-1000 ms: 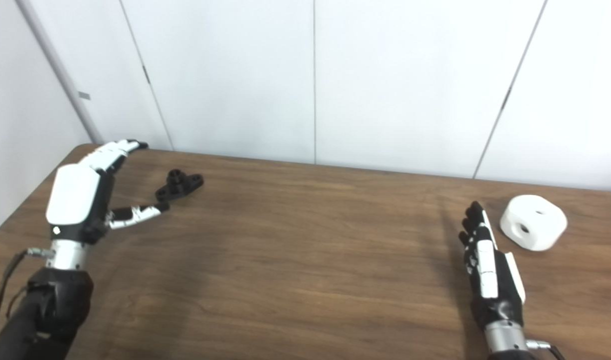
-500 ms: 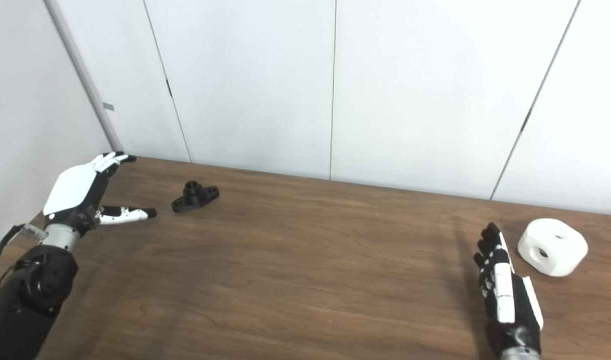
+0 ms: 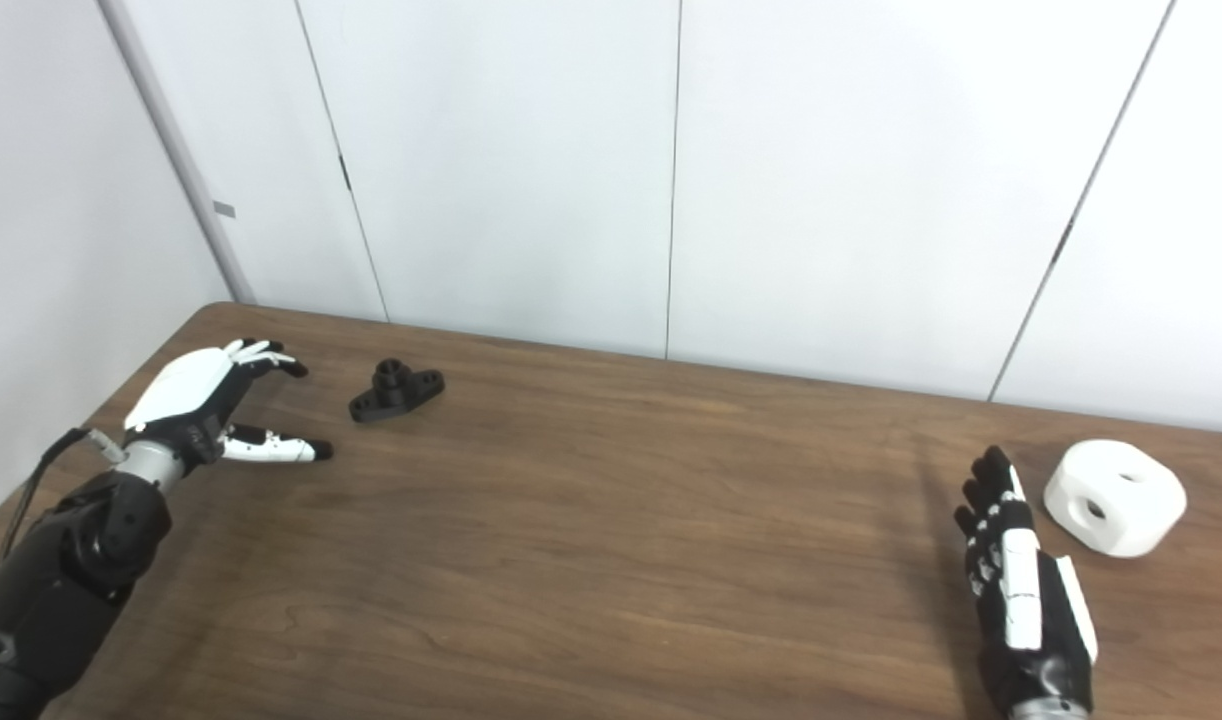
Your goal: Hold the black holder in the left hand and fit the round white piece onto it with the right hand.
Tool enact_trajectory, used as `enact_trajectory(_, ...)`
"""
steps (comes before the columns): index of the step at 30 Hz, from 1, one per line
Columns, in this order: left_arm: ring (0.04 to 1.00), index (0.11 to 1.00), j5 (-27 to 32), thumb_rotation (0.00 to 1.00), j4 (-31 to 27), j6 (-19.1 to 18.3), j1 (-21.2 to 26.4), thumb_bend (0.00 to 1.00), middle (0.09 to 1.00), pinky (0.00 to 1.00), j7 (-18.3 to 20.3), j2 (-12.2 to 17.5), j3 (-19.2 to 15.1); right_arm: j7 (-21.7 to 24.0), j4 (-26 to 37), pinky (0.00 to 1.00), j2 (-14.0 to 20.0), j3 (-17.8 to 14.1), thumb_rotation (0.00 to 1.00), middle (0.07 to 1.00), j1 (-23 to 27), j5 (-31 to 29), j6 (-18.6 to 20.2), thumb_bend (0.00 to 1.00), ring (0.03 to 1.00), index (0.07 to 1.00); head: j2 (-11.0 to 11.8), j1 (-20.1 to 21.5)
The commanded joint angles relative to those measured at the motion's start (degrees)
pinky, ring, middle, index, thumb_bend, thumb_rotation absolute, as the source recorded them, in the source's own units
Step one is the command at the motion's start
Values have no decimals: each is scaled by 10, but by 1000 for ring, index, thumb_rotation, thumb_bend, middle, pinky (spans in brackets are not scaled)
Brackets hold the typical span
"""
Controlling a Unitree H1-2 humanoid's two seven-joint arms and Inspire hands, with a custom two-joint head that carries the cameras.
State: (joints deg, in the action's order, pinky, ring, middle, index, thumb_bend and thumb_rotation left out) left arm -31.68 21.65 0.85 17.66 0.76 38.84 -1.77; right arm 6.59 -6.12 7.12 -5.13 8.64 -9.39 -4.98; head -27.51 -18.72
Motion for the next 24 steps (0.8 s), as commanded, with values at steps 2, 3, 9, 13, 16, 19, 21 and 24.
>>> enact_trajectory(2,997,770,4,414,9,14,32,985,926,1000,-10,23,3,1,0,1000,2,-4,1000,1000,-2,-2,-14,407,1000,1000,-1,0)
enact_trajectory(3,996,766,5,409,13,15,35,984,924,1000,-10,23,6,1,1,1000,3,-4,1000,1000,-2,-3,-14,388,1000,1000,-1,0)
enact_trajectory(9,989,748,4,388,49,26,51,971,911,1000,-15,24,27,3,10,1000,5,-4,1000,1000,-6,-4,-10,360,1000,1000,-3,-1)
enact_trajectory(13,985,736,8,399,74,42,62,973,906,1000,-18,22,36,3,16,1000,3,-7,1000,1000,-8,-10,-7,364,1000,1000,-6,0)
enact_trajectory(16,983,733,10,405,95,48,72,972,902,1000,-17,19,42,3,17,1000,3,-7,1000,1000,-8,-10,-7,371,1000,1000,-6,0)
enact_trajectory(19,984,728,13,409,117,52,82,976,899,1000,-16,15,48,-1,25,1000,2,-7,1000,1000,-10,-5,-1,367,1000,1000,-6,1)
enact_trajectory(21,982,728,13,406,127,51,89,971,896,1000,-16,13,53,-5,34,1000,0,-8,1000,1000,-12,-6,8,382,1000,1000,-6,1)
enact_trajectory(24,980,728,12,409,146,56,101,970,895,1000,-18,10,62,-2,42,1000,-2,-9,1000,1000,-15,-13,8,370,1000,1000,-6,1)
